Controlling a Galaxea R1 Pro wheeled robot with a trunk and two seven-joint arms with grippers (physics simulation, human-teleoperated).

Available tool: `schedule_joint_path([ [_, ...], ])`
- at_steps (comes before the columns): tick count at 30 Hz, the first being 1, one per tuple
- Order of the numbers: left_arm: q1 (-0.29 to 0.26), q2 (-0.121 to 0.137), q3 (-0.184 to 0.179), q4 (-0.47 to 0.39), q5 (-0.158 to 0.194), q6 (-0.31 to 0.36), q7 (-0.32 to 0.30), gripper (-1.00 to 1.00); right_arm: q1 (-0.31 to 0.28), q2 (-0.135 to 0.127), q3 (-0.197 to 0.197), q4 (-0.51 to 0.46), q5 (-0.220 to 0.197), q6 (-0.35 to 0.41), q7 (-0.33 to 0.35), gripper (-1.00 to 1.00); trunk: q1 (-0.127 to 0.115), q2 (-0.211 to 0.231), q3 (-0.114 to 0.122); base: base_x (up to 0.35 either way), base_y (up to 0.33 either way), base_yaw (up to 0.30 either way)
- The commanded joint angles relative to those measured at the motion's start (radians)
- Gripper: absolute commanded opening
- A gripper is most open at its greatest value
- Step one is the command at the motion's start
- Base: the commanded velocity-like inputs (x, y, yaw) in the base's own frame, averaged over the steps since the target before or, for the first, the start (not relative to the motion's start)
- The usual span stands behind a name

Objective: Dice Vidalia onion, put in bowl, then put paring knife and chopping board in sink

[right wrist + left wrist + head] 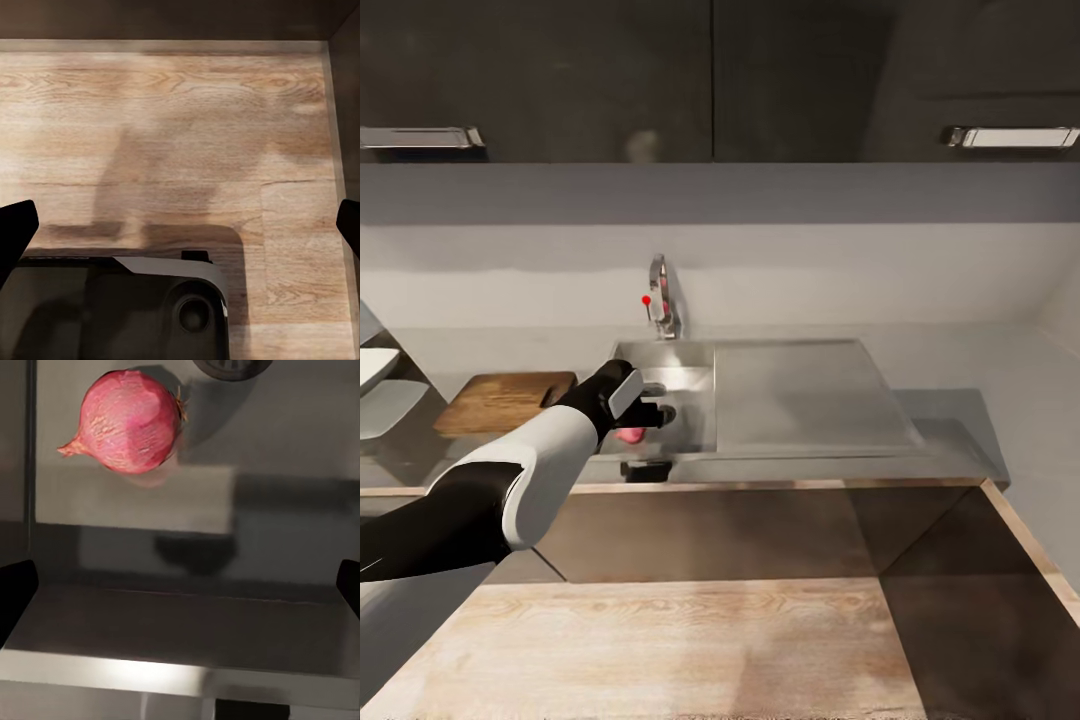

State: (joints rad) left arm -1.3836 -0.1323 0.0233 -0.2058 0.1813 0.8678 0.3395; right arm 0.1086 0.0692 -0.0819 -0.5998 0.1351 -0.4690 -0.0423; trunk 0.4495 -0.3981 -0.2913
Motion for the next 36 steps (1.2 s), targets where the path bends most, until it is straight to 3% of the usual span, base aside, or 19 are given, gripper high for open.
schedule_joint_path([
  [1,-0.001,-0.001,0.002,-0.001,0.010,0.002,0.010,1.00,0.000,0.001,-0.004,-0.002,0.011,-0.001,-0.004,1.00,0.001,-0.002,-0.003,0.006,0.000,0.000],
  [15,0.000,-0.002,0.003,0.000,0.010,0.002,0.010,1.00,0.000,0.001,-0.004,-0.002,0.011,-0.001,-0.004,1.00,0.001,-0.002,-0.024,0.076,0.002,0.000],
  [36,0.000,-0.001,0.003,0.003,0.009,0.002,0.010,1.00,0.000,0.001,-0.004,-0.002,0.011,-0.002,-0.004,1.00,0.001,-0.002,-0.026,0.065,0.041,0.000],
])
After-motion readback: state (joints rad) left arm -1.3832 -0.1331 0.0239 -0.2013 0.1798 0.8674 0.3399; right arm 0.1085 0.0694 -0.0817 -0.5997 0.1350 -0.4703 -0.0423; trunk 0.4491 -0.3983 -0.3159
